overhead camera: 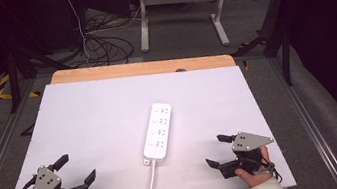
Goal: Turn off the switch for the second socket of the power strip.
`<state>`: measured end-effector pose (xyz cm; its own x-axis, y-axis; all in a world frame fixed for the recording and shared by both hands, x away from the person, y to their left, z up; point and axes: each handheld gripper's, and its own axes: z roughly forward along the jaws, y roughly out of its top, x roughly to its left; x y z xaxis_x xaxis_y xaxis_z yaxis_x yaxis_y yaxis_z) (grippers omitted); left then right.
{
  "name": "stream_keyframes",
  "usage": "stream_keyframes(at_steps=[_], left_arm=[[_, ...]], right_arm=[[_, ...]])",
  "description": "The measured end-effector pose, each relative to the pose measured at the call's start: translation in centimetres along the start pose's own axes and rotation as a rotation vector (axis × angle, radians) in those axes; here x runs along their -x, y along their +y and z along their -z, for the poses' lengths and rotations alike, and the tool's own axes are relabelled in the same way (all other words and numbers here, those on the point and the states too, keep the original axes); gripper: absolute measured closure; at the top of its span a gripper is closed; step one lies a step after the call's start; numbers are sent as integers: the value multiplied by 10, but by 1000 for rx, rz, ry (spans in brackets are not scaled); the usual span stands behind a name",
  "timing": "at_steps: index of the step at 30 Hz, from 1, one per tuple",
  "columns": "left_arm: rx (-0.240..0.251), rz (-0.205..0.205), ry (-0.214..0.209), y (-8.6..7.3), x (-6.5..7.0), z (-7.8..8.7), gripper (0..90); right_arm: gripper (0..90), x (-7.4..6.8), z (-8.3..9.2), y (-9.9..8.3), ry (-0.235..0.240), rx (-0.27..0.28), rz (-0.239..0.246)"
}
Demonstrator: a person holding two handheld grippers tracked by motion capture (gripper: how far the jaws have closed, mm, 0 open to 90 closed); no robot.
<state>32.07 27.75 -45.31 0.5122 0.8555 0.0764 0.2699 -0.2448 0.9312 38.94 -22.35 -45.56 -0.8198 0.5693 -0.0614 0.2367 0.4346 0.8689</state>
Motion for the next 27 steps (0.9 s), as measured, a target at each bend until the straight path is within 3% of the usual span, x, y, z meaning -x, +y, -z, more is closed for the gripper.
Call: stream_keyframes(at_steps=[2,13,21,27], left_arm=[[-8,-14,4,0,1,0,78],[-5,-3,8,0,1,1,78],[-9,-3,13,0,2,1,78],[-13,-5,10,0,2,0,78]], right_arm=[[151,0,0,0,-4,-4,4],[185,2,0,6,-3,-27,-7],[210,7,-1,22,-4,-80,-32],[229,7,1,36,-4,-63,-34]])
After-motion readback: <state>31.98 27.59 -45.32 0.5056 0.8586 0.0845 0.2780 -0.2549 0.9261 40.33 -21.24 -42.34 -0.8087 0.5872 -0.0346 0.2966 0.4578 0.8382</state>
